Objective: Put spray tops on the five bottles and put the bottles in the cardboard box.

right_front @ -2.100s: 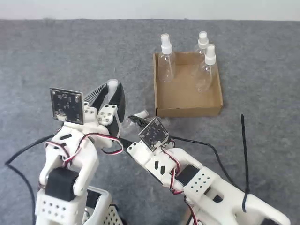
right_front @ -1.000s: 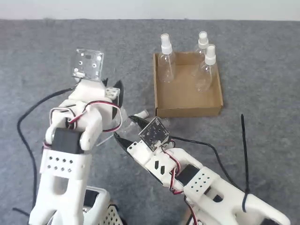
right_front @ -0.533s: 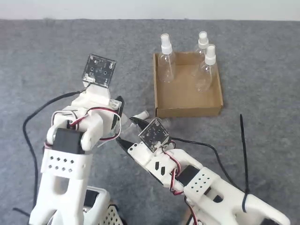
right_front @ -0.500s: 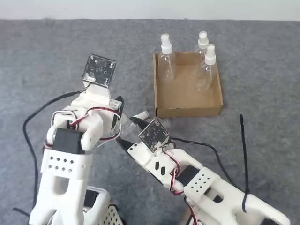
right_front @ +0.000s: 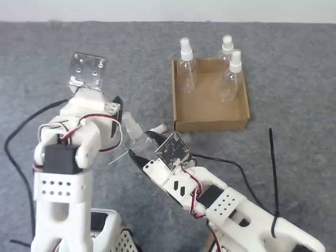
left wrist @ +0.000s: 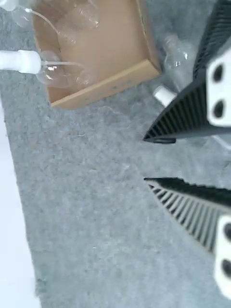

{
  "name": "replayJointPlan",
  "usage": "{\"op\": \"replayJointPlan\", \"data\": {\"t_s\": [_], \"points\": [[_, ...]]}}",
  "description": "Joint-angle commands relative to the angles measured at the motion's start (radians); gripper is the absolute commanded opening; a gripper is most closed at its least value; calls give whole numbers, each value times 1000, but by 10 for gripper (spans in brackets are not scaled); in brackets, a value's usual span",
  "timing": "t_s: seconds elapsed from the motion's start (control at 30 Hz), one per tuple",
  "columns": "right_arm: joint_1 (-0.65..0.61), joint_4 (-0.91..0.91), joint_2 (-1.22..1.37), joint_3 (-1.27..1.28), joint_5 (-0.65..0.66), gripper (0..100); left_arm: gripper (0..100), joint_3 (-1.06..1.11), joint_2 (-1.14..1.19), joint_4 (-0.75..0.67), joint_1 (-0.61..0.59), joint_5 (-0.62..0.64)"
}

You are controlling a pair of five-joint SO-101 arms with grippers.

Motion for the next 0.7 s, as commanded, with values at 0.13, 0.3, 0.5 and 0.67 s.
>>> {"op": "replayJointPlan", "data": {"t_s": [0.13,0.3,0.5,0.67], "points": [[16,-18,-44,-14,-9,7,103,81,-6,-2,-8,-29],[16,-18,-44,-14,-9,7,102,84,-34,6,15,-31],[16,-18,-44,-14,-9,7,102,140,-135,46,149,-29],[16,-18,-44,-14,-9,7,101,203,-132,14,152,-31]]}}
